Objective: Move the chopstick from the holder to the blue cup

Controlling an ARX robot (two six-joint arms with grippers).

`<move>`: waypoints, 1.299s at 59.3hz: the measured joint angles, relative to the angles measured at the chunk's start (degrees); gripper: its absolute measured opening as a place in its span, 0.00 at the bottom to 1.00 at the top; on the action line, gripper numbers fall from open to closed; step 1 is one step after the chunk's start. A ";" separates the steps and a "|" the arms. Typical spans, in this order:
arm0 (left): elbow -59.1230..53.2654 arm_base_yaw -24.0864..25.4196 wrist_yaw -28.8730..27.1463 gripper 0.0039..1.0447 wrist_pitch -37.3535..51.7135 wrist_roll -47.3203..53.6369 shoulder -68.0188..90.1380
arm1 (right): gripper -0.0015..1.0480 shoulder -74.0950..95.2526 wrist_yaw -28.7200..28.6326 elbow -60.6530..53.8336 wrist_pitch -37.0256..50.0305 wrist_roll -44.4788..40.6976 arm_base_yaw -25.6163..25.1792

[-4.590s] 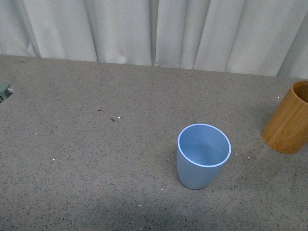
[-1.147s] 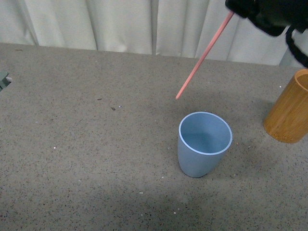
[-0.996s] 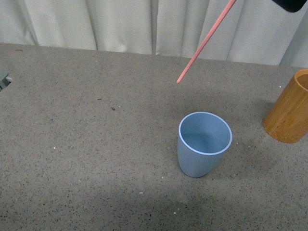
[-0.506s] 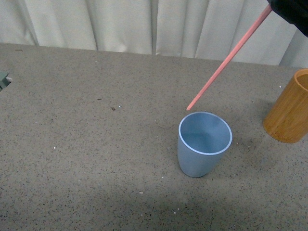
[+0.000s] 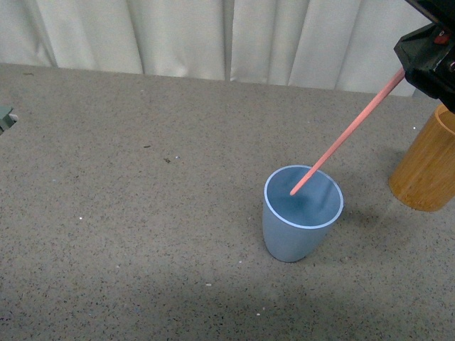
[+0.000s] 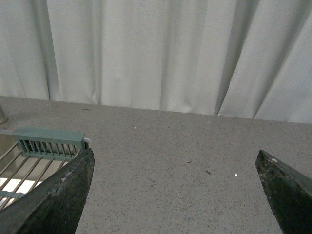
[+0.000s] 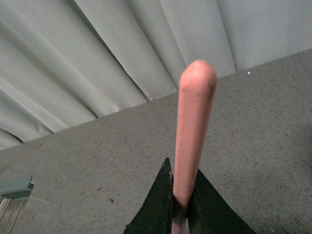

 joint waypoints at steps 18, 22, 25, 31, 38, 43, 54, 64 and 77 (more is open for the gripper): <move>0.00 0.00 0.00 0.94 0.00 0.00 0.00 | 0.04 1.11 -0.22 0.20 0.13 -0.11 0.37; 0.00 0.00 0.00 0.94 0.00 0.00 0.00 | 0.19 1.11 -0.24 0.59 -0.17 -0.33 0.81; 0.00 0.00 0.00 0.94 0.00 0.00 0.00 | 0.31 1.11 -0.42 0.94 -0.31 -0.48 1.01; 0.00 0.00 0.00 0.94 0.00 0.00 0.00 | 0.46 0.98 -0.17 1.20 -1.18 -0.57 1.05; 0.00 0.00 0.00 0.94 0.00 0.00 0.00 | 0.65 0.00 1.09 1.20 -2.21 -0.50 0.74; 0.00 0.00 0.00 0.94 0.00 0.00 0.00 | 0.78 -2.36 2.69 0.61 -3.61 -0.55 0.20; 0.00 0.00 0.11 0.94 0.00 0.02 0.00 | 0.78 -12.55 7.10 -12.35 8.96 -11.96 -2.03; 0.00 0.00 0.00 0.94 0.00 0.00 0.00 | 0.41 -58.25 5.75 -26.88 -22.93 -31.34 -3.91; 0.00 0.00 0.07 0.94 0.00 0.02 0.00 | 0.05 -80.94 -0.68 -26.88 -38.42 -33.59 -9.38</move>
